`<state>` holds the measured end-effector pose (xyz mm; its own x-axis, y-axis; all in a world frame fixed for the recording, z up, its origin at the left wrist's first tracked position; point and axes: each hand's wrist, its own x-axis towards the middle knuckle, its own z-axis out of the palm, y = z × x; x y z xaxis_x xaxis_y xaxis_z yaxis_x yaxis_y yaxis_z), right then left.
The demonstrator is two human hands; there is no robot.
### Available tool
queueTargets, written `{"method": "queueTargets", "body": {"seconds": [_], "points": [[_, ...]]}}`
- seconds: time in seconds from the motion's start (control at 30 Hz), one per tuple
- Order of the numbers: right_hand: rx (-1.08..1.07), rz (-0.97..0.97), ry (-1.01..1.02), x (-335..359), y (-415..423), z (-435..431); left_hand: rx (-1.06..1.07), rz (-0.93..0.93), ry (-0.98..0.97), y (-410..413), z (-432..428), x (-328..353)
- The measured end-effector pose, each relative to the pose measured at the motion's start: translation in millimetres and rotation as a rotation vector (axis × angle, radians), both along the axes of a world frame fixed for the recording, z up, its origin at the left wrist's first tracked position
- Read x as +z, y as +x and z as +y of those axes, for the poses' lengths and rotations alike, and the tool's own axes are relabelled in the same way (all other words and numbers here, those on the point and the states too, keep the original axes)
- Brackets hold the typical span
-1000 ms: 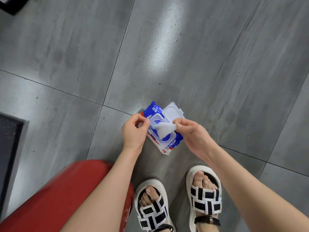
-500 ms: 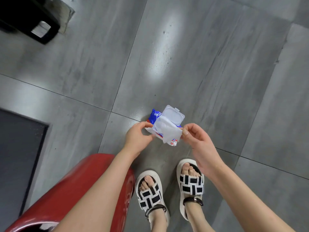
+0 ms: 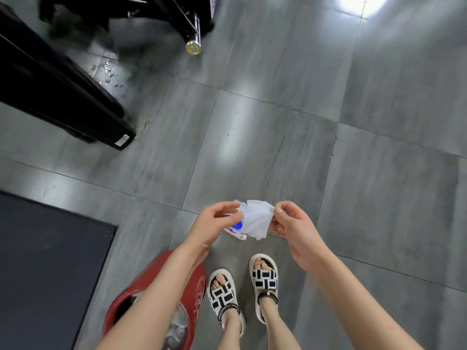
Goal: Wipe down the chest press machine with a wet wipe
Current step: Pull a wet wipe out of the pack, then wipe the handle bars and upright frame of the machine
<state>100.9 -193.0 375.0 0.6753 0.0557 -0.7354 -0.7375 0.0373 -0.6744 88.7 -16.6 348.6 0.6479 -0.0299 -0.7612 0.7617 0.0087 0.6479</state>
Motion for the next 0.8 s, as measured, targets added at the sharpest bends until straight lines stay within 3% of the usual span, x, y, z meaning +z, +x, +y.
{"method": "queueTargets", "body": {"seconds": [0.13, 0.3, 0.53, 0.8], "points": [[0.110, -0.109, -0.101, 98, 1, 8, -0.088, -0.092, 0.072, 8, -10, 104], [0.151, -0.253, -0.180, 209, 9, 20, -0.224, -0.288, 0.346, 23, -5, 209], [0.186, -0.346, -0.003, 319, 53, 23, -0.359, -0.511, 0.445, 80, 8, 344], [0.168, -0.521, -0.002, 401, 168, 11, -0.194, -0.592, 0.585, 183, 2, 433]]}}
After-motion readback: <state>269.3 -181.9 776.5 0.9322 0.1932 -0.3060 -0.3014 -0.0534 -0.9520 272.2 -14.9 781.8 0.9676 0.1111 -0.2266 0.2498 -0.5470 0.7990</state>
